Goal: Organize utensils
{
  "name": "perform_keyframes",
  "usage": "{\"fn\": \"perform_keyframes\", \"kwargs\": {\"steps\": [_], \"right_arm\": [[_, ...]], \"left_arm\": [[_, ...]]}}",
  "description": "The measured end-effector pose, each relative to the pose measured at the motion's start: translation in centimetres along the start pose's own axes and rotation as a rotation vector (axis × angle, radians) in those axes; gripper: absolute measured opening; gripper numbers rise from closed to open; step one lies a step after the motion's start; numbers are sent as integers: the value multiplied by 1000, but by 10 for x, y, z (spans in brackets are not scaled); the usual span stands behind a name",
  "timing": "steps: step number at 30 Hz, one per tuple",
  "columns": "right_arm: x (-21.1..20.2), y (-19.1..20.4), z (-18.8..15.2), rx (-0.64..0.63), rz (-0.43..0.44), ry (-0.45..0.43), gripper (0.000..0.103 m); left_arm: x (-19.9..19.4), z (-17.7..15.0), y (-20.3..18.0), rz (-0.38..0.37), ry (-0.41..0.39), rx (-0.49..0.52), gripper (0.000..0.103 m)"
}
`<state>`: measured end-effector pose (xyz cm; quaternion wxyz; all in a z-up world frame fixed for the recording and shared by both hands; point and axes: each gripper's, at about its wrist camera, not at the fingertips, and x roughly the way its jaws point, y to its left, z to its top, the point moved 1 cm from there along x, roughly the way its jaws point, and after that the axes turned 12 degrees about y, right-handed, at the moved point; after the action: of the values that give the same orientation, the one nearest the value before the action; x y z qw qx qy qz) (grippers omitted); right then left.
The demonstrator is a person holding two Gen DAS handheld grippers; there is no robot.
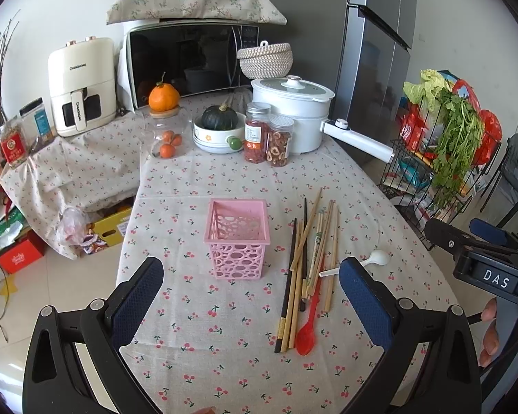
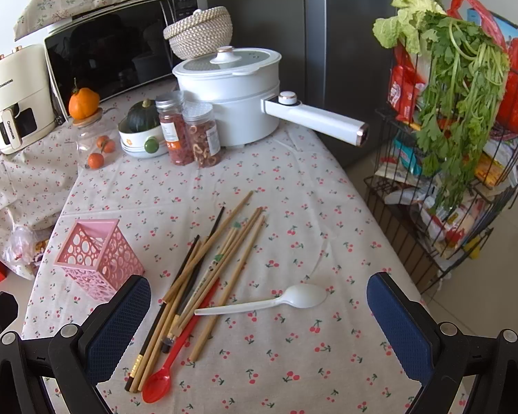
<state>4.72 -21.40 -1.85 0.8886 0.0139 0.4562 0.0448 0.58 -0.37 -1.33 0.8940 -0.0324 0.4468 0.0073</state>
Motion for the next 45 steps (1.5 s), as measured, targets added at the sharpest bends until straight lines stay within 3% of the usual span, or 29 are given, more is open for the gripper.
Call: {"fn": "perform_keyframes", "kwargs": {"steps": [18,21,24,28,31,34,36,39,42,45], "right_arm": [[-1,-6,3,19,-1,-3,103],[3,-18,8,52,-2,11,103],[11,-30,15,83,0,46,103],[23,-43,23,106,2,96,103],[37,-58,27,142,12,121,103],[54,-73,28,177,29,165,103],[63,-82,28,197,35,182,103],[79,-92,28,221,26,205,103],[102,-99,27,227,44,266,103],[126,-101,27,232,63,341,101]], "left_arm": [[4,10,2,66,13,57,103],[11,21,-2,24,75,70,103],[18,35,-13,-79,128,95,103],[38,59,-41,-67,179,160,102],[73,77,-58,-133,320,150,84],[109,90,-76,-165,393,152,63],[135,97,-88,-166,445,166,42],[173,104,-99,-170,508,153,27],[208,114,-108,-112,532,185,13],[241,125,-113,-82,558,183,10]]}}
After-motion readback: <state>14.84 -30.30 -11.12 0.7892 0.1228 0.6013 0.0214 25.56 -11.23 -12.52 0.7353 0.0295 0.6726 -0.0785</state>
